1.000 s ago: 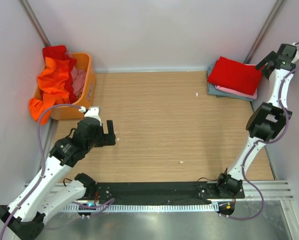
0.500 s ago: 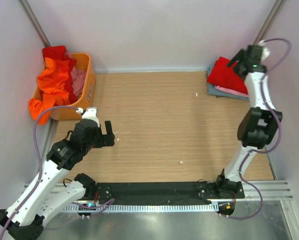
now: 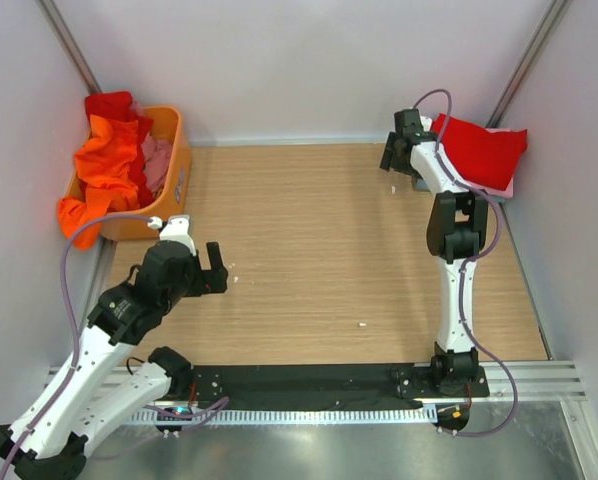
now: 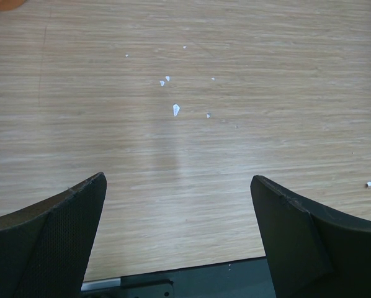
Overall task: Fold and stack the t-shirts
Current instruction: Neatly place the folded tshirt to the corner
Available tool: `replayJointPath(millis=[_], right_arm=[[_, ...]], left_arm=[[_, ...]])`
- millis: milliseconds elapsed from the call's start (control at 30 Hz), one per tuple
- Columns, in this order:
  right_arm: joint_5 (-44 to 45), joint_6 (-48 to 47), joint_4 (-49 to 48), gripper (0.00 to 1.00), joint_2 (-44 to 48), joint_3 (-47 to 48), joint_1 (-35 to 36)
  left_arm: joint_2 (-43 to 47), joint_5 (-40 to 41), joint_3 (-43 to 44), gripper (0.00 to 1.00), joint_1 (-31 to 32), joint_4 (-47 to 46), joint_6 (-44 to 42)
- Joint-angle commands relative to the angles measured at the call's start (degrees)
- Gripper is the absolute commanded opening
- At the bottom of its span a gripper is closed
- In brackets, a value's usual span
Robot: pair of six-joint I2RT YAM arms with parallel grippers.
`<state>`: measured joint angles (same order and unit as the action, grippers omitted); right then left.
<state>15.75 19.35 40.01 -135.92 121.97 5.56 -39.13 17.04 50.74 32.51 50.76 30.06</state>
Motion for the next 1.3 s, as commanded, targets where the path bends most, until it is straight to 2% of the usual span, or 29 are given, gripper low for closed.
replayJointPath(millis=[0,200,433,600,700,733,767,800,900,1067,1267], right_arm=[[8.95,-3.00,1.92,0.84,-0.84,4.33,-0.20],[12.47,-5.20,-1.07,0.82,-1.10,1.60,-0.03],[14.05,-6.52,-1.33,0.65,-4.53,2.13,-0.03],[15.80,-7.14,-3.01,0.58,-4.71,-1.21,-0.11],[15.81,-7.49,-3.53,0.47,-5.15,-1.56,-0.46],[15.63,-7.75,-3.80,0.36,-5.32,-1.56,-0.64],[15.63,-7.84,-3.71,0.30,-5.41,-1.39,-0.64],[15.54,-8.01,-3.80,0.17,-5.41,-1.30,-0.64],[13.52,-8.46,-3.89,0.02,-5.32,-1.65,-0.55],[8.70,-11.35,-6.52,0.02,-3.31,-4.63,1.73],[7.37,-12.59,-8.45,0.01,-0.41,-7.97,6.56]], left_arm=[[0.55,1.51,-0.03,1.00,0.10,-2.16,0.87],[0.02,1.51,0.06,1.00,0.10,-1.98,0.87],[-0.24,1.60,0.15,1.00,0.10,-2.07,0.87],[-0.24,1.68,0.15,1.00,0.10,-1.90,0.87],[-0.33,1.77,0.15,1.00,0.10,-1.98,0.87],[-0.42,1.77,0.15,1.00,0.01,-1.90,0.87],[-0.42,1.77,0.15,1.00,0.09,-1.98,0.87],[-0.50,1.77,0.15,1.00,0.10,-1.98,0.87],[-0.59,1.77,0.15,1.00,0.10,-1.98,0.87],[-0.77,1.68,0.15,1.00,0.10,-1.98,0.87],[-0.86,1.68,0.24,1.00,0.10,-1.90,0.87]])
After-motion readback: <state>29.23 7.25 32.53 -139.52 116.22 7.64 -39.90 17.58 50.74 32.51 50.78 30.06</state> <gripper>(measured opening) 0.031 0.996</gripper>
